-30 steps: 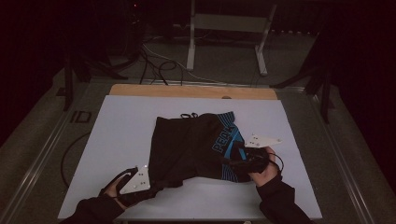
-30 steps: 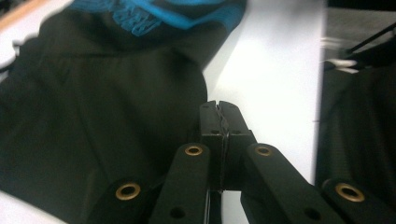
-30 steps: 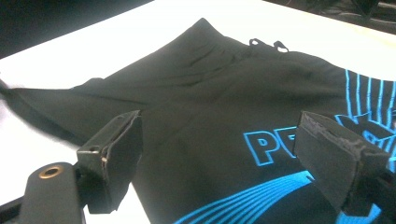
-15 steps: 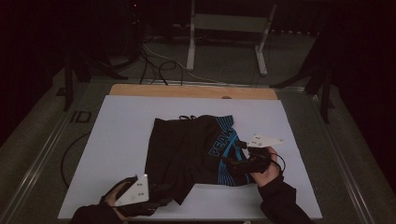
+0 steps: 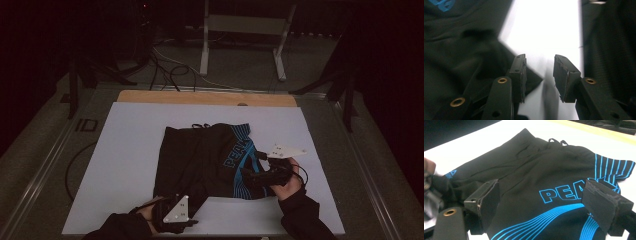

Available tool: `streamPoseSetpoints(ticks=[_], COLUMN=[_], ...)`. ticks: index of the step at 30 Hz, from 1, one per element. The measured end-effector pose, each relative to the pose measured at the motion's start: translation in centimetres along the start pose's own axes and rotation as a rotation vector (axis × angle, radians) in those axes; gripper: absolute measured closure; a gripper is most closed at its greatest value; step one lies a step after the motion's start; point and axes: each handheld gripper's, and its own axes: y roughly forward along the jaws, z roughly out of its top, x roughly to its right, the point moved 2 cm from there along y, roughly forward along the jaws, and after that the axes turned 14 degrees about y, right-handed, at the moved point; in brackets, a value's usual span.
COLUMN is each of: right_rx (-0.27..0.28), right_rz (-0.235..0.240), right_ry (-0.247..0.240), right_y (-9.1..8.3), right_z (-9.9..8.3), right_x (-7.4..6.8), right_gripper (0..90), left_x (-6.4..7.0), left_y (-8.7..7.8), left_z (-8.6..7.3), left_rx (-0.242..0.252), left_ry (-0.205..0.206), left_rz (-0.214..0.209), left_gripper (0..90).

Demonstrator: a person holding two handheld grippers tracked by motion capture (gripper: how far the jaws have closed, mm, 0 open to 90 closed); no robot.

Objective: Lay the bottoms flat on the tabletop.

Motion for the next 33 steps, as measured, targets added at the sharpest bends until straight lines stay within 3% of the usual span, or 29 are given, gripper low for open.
streamPoseSetpoints(ticks=[2, 4, 5, 8, 10, 19, 25, 27, 28, 29, 30, 31, 33], right_rx=[0.002, -0.002, 0.0, 0.002, 0.004, 0.021, 0.027, 0.021, 0.018, 0.007, 0.0, 0.0, -0.024], right_rz=[-0.003, -0.005, -0.008, -0.009, -0.012, -0.008, -0.001, 0.0, 0.007, 0.015, 0.025, 0.025, 0.035], right_ry=[-0.001, 0.008, 0.01, 0.019, 0.018, 0.016, 0.011, 0.005, 0.003, 0.002, -0.002, -0.002, -0.014], right_y=[-0.1, -0.1, -0.3, -0.5, -0.6, -1.2, -1.3, -1.2, -1.2, -1.0, -0.9, -0.9, -0.5], right_z=[0.0, -0.2, -0.3, -0.4, -0.4, -0.4, -0.4, -0.5, -0.5, -0.7, -0.8, -0.8, -1.2], right_x=[0.2, 0.3, 0.5, 0.6, 0.6, 0.3, 0.1, 0.0, -0.2, -0.4, -0.5, -0.5, -1.0], right_gripper=[15.3, 15.3, 15.2, 15.2, 15.3, 15.4, 15.5, 15.6, 15.6, 15.9, 15.9, 15.9, 15.8], left_x=[-0.3, -0.5, -0.5, -0.7, -0.8, -0.8, -0.4, -0.3, -0.4, -0.5, -0.6, -0.8, -1.3], left_y=[0.0, 0.2, 0.3, 0.3, 0.3, -0.5, 0.7, 0.7, 0.6, 0.3, 0.1, -0.2, -0.7], left_z=[-0.6, -1.0, -1.2, -0.9, -0.4, 3.9, 4.5, 4.6, 4.6, 4.7, 4.7, 4.6, 4.3], left_rx=[-0.007, -0.03, -0.021, -0.045, -0.029, 0.13, 0.142, 0.174, 0.185, 0.202, 0.21, 0.212, 0.23], left_ry=[-0.017, -0.016, -0.027, -0.023, -0.035, -0.068, -0.064, -0.072, -0.078, -0.082, -0.084, -0.099, -0.136], left_rz=[0.002, -0.011, -0.022, -0.013, -0.026, -0.059, -0.086, -0.111, -0.102, -0.075, -0.058, -0.035, -0.024], left_gripper=[63.6, 71.8, 81.2, 88.7, 89.1, 88.9, 87.8, 81.9, 74.6, 52.3, 44.2, 44.2, 28.2])
